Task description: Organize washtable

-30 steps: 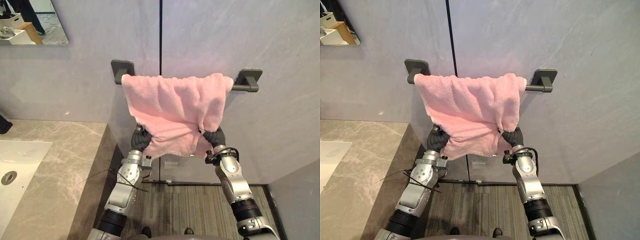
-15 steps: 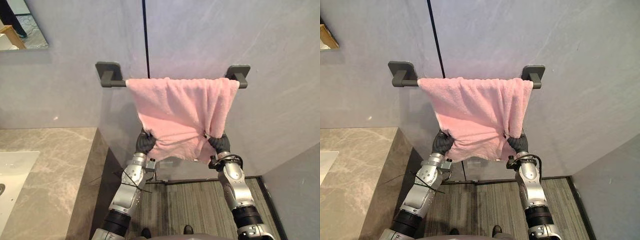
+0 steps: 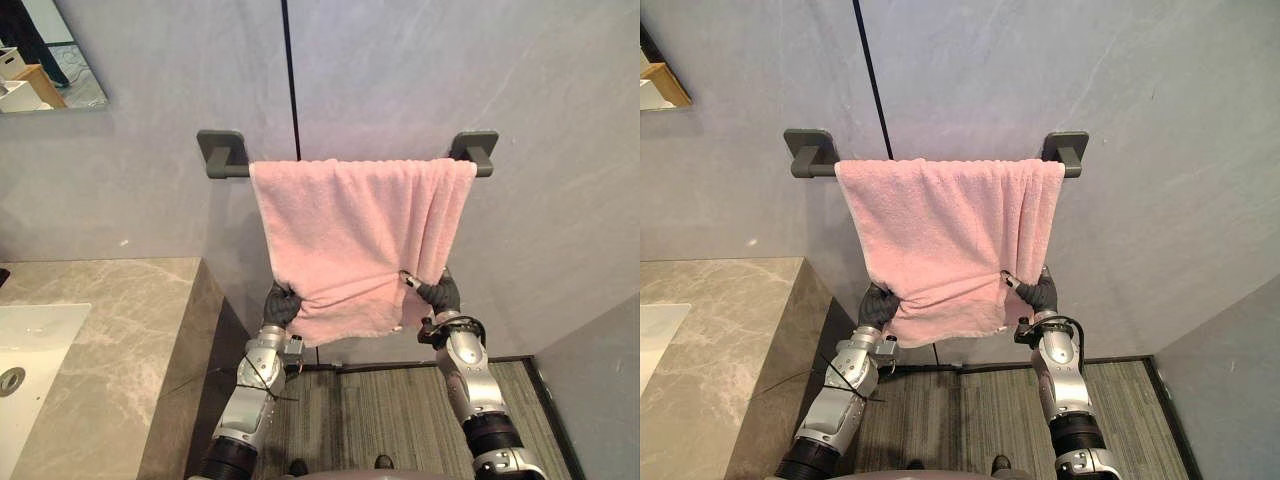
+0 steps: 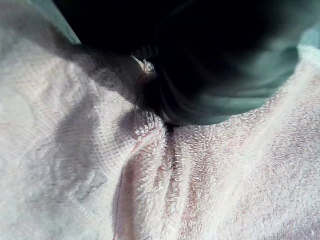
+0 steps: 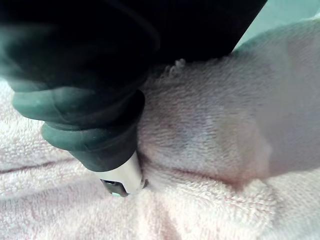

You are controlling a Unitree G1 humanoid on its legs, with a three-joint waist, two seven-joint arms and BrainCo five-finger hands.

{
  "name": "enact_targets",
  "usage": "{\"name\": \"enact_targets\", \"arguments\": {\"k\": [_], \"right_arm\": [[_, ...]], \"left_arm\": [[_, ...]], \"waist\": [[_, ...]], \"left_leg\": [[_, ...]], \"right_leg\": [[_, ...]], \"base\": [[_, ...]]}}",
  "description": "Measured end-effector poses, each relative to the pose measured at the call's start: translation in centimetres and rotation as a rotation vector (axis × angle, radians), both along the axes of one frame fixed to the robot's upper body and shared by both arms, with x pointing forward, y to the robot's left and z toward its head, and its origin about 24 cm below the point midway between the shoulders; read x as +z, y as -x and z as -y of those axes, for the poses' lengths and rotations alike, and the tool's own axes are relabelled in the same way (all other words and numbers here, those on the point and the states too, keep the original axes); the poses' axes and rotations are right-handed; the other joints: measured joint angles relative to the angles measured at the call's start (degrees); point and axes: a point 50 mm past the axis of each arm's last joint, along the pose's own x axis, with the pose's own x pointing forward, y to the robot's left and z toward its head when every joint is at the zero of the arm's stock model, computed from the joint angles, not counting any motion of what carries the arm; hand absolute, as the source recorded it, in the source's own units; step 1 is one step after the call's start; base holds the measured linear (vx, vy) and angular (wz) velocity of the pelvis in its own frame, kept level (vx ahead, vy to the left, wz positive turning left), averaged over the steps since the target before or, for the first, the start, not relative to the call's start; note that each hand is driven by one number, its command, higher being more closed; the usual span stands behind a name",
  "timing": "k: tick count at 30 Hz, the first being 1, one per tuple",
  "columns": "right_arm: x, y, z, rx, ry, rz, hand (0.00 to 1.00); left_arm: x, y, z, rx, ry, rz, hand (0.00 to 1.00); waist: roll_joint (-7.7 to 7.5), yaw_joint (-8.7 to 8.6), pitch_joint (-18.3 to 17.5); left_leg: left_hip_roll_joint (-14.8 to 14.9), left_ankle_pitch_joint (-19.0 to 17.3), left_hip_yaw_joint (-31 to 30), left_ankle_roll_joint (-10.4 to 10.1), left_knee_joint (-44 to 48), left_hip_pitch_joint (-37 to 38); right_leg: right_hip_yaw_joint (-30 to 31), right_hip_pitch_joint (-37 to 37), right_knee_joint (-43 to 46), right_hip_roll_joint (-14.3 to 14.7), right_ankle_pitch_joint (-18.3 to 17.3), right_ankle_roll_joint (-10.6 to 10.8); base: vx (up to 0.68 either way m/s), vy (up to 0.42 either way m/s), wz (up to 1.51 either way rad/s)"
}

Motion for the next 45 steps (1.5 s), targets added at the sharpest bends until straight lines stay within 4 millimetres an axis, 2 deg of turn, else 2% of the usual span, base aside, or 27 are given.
{"name": "enact_targets", "arguments": {"k": [4, 6, 9, 15, 19, 22, 24, 25, 26, 29, 33, 34, 35, 37, 40, 43, 45], "right_arm": [[-1.6, 1.1, 0.7, -0.04, -0.008, -0.067, 0.0], [-3.1, 1.9, 1.3, -0.078, -0.008, -0.144, 0.0], [-4.2, 2.9, 2.0, -0.114, -0.011, -0.192, 0.0], [-4.5, 3.5, 2.9, -0.165, -0.03, -0.206, 0.0], [-4.6, 3.9, 3.6, -0.214, -0.045, -0.206, 0.0], [-2.7, 4.0, 4.7, -0.287, -0.055, -0.12, 0.0], [0.0, 3.8, 6.2, -0.364, -0.045, 0.0, 0.0], [0.8, 3.9, 6.6, -0.386, -0.041, 0.032, 0.0], [2.8, 3.9, 7.2, -0.416, -0.03, 0.119, 0.0], [5.9, 4.2, 7.6, -0.438, -0.011, 0.258, 0.0], [10.9, 5.0, 6.7, -0.41, 0.039, 0.497, 0.0], [12.1, 5.2, 6.0, -0.383, 0.043, 0.564, 0.0], [12.7, 5.4, 5.6, -0.365, 0.042, 0.598, 0.0], [14.8, 5.6, 3.7, -0.258, 0.035, 0.715, 0.0], [15.9, 5.2, 1.3, -0.111, 0.022, 0.779, 0.0], [16.2, 5.0, -2.0, 0.109, 0.009, 0.798, 0.0], [16.0, 5.2, -4.2, 0.252, 0.012, 0.791, 0.0]], "left_arm": [[-0.6, 0.5, -1.0, 0.077, 0.013, -0.027, 0.0], [-0.8, 0.7, -2.1, 0.143, 0.01, -0.039, 0.0], [-1.0, 0.9, -3.2, 0.207, 0.007, -0.05, 0.0], [-1.2, 1.2, -4.4, 0.276, 0.005, -0.058, 0.0], [-1.1, 1.3, -4.5, 0.288, 0.014, -0.054, 0.0], [-0.4, 2.0, -5.9, 0.359, 0.042, -0.024, 0.0], [0.4, 2.3, -7.2, 0.425, 0.077, 0.014, 0.0], [0.8, 2.4, -7.6, 0.44, 0.086, 0.03, 0.0], [2.0, 2.6, -8.5, 0.48, 0.11, 0.086, 0.0], [4.8, 3.3, -9.8, 0.535, 0.122, 0.21, 0.0], [10.7, 4.6, -10.1, 0.544, 0.122, 0.501, 0.0], [12.3, 5.1, -9.8, 0.53, 0.125, 0.584, 0.0], [13.0, 5.4, -9.6, 0.521, 0.128, 0.624, 0.0], [15.4, 6.3, -8.4, 0.461, 0.152, 0.76, 0.0], [16.5, 6.4, -6.4, 0.34, 0.211, 0.821, 0.0], [16.6, 5.8, -3.0, 0.109, 0.32, 0.8, 0.0], [16.6, 5.5, 0.0, -0.103, 0.411, 0.767, 0.0]], "waist": [[-0.07, 0.1, 0.0], [-0.08, 0.09, 0.0], [-0.2, 0.03, 0.1], [-0.43, -0.07, 0.1], [-0.56, 0.32, 0.2], [-0.65, 0.11, 0.2], [-0.7, 0.14, 0.2], [-0.77, 0.17, 0.3], [-0.86, 0.16, 0.3], [-0.89, 0.18, 0.3], [-0.87, 0.24, 0.3], [-0.87, 0.25, 0.3], [-0.86, 0.21, 0.3], [-0.82, 0.19, 0.3], [-0.76, 0.1, 0.3], [-0.61, 0.25, 0.2], [-0.5, 0.41, 0.1]], "left_leg": [[0.0, 0.0, -1.0, 0.0, -0.1, 0.1], [0.0, 0.0, -1.1, 0.0, -0.1, 0.1], [0.0, 0.0, -1.3, 0.0, -0.1, -0.1], [0.1, 0.1, -1.8, -0.1, -0.1, 0.0], [0.1, 0.1, -1.9, 0.0, -0.1, 0.0], [0.1, 0.1, -1.5, 0.0, -0.1, 0.2], [0.1, 0.0, -1.1, 0.0, -0.1, 0.4], [0.1, 0.0, -1.1, 0.0, -0.1, 0.4], [0.1, 0.0, -1.1, 0.0, -0.1, 0.4], [0.1, 0.0, -1.1, 0.0, -0.1, 0.5], [0.1, 0.0, -1.1, 0.0, -0.1, 1.0], [0.0, 0.0, -1.1, 0.0, -0.1, 1.3], [0.0, 0.0, -1.1, 0.0, -0.1, 1.5], [0.0, 0.0, -1.1, 0.0, -0.1, 1.5], [0.0, 0.0, -1.1, 0.0, -0.1, 1.5], [-0.1, 0.0, -1.1, 0.0, -0.1, 1.6], [-0.2, 0.0, -1.1, 0.0, -0.1, 1.7]], "right_leg": [[-1.0, 1.0, -1.0, -0.1, 0.1, 0.0], [-1.1, 1.1, -1.2, -0.1, 0.1, 0.0], [-1.4, 1.5, -1.2, -0.1, 0.1, 0.0], [-2.1, 1.8, -1.2, -0.1, 0.1, 0.0], [-1.6, 1.9, -1.2, -0.1, 0.1, 0.0], [-1.2, 1.8, -1.2, -0.1, 0.1, 0.0], [-0.9, 1.9, -1.2, -0.2, 0.1, 0.0], [-0.9, 1.9, -1.2, -0.2, 0.1, 0.0], [-0.9, 1.8, -1.0, -0.2, 0.0, 0.0], [-0.9, 1.9, -0.9, -0.2, 0.0, 0.1], [-0.9, 2.3, -0.8, -0.5, 0.0, 0.1], [-1.0, 2.6, -0.8, -0.5, -0.1, 0.2], [-1.0, 2.7, -0.8, -0.5, -0.2, 0.3], [-0.9, 2.7, -0.7, -0.5, -0.2, 0.3], [-1.0, 2.7, -0.6, -0.5, -0.2, 0.3], [-1.0, 2.7, -0.4, -0.4, -0.2, 0.3], [-1.1, 2.7, -0.3, -0.5, -0.2, 0.3]], "base": [[-0.02, -0.026, 0.13], [0.0, 0.0, 0.0], [0.01, -0.015, 0.03], [-0.04, -0.02, 0.05], [-0.05, -0.017, 0.0], [-0.02, -0.008, -0.06], [-0.02, -0.012, -0.08], [-0.03, -0.019, 0.0], [0.0, 0.0, 0.0], [-0.02, -0.011, 0.0], [-0.04, -0.01, 0.0], [-0.04, -0.016, 0.01], [-0.04, -0.017, 0.01], [-0.04, -0.014, 0.0], [-0.03, -0.01, 0.0], [-0.02, -0.012, 0.01], [0.0, 0.0, 0.0]]}}
